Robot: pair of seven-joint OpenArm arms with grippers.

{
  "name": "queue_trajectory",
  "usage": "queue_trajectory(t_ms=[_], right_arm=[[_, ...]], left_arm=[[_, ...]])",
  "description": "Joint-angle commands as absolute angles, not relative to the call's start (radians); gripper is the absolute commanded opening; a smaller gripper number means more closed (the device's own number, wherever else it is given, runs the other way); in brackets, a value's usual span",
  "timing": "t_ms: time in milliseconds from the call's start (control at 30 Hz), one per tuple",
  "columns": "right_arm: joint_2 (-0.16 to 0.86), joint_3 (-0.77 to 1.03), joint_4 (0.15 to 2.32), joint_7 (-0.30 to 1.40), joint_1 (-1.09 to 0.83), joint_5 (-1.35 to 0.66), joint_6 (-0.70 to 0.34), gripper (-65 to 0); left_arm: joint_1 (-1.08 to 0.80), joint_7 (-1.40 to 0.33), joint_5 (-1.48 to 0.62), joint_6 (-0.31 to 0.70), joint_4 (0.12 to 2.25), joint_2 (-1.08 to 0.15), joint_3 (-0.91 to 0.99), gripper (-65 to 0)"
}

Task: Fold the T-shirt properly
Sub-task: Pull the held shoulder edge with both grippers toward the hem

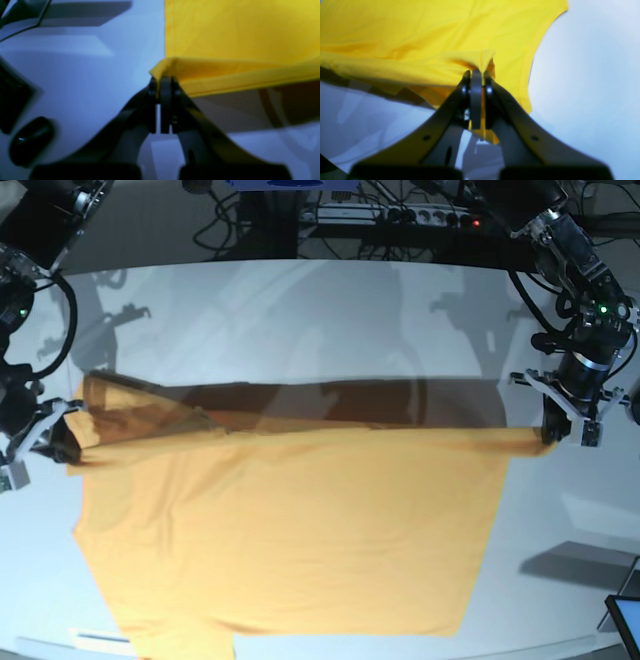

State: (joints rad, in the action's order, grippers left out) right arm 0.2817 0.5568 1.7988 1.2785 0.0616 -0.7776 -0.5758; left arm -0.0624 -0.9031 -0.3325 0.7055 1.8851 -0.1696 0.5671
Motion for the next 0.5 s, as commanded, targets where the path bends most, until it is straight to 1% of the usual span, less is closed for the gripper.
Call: queue_trajectory(t_ms=[0, 200, 300, 467], right_arm=[[0.300, 0.562, 1.807, 1.256, 0.085, -0.789, -0.576, -64.7], [0.302, 0.552, 1.776, 1.256, 0.133, -0.789, -0.576, -64.7], [0.305, 0.506, 1.756, 1.251, 0.153, -0.754, -0.576, -64.7], [0.305, 0.415, 1.750, 1.190, 0.170, -0.691, -0.576, -64.7]], left_arm=[[-0.054, -0.888, -0.332, 0.698, 1.885, -0.186, 0.575, -65.0], [-0.012, -0.888, -0.332, 0.698, 1.808, -0.188, 0.575, -65.0], [0.018, -0.888, -0.332, 0.698, 1.778, -0.214, 0.575, -65.0], [0.065, -0.888, -0.332, 0.698, 1.712, -0.255, 0.575, -65.0]])
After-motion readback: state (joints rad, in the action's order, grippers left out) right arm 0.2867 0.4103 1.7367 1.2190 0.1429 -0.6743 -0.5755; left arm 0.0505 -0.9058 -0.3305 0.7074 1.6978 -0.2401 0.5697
